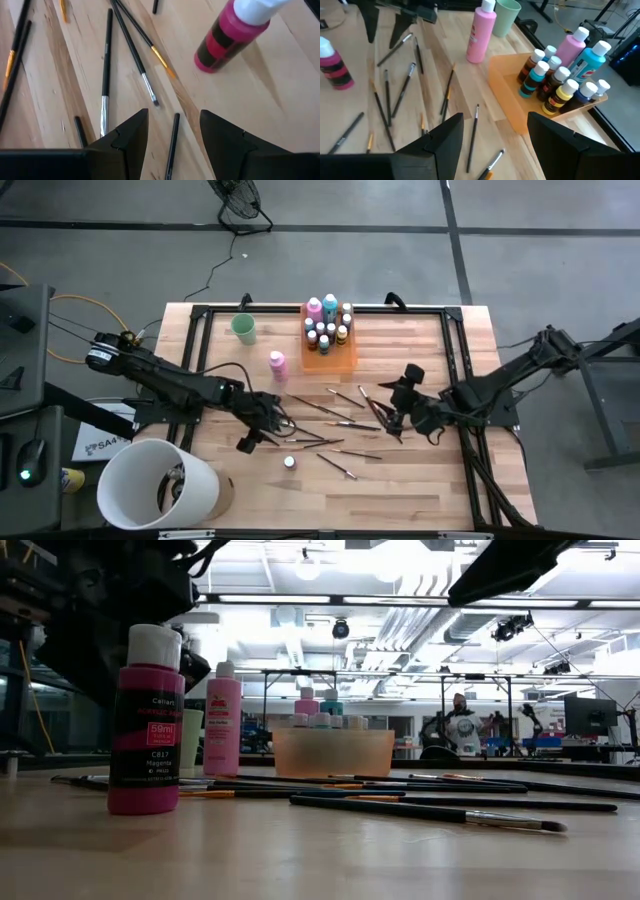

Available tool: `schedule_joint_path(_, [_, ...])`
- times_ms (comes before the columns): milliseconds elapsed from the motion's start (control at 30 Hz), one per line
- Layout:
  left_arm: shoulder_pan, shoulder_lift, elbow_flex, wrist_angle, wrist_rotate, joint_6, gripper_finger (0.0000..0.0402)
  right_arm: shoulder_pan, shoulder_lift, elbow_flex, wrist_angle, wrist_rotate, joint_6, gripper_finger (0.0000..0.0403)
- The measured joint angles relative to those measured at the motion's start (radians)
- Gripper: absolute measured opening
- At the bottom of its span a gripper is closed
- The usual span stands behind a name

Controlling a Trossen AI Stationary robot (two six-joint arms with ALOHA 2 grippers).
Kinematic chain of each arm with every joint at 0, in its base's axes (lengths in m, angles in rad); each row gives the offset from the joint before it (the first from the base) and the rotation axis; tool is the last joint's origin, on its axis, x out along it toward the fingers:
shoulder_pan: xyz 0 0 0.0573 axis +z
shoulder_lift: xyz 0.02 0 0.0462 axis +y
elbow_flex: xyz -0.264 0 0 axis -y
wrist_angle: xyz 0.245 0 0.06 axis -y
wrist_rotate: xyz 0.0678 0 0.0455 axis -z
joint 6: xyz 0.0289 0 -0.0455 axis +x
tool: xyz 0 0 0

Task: Pick & Place Paint Supplies
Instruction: Put the pink paint bottle into the orange bin

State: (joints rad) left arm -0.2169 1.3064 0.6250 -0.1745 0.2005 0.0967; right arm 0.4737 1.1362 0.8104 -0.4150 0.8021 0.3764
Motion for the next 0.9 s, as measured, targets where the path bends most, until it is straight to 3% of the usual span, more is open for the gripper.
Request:
schedule_joint_path(167, [0.0,0.0,0.0,0.042,0.001,-0.041,0.0183,0.032,0.0,0.0,0.0,0.011,0.029,0.0215])
schedule_joint_path(467, [0.0,0.0,0.0,0.06,0.057,-0.053,0.0243,0.044,0.0,0.0,-0.001,0.029,0.054,0.0215])
schedule_joint_path(667, [0.0,0.0,0.0,0.06,0.081,-0.08,0.0247,0.044,0.001,-0.039,0.009,0.035,0.081,0.0215])
schedule_joint_path(900, [0.0,0.0,0.0,0.06,0.083,-0.079,0.0248,0.064,0.001,-0.18,0.215,0.036,0.091,0.0215])
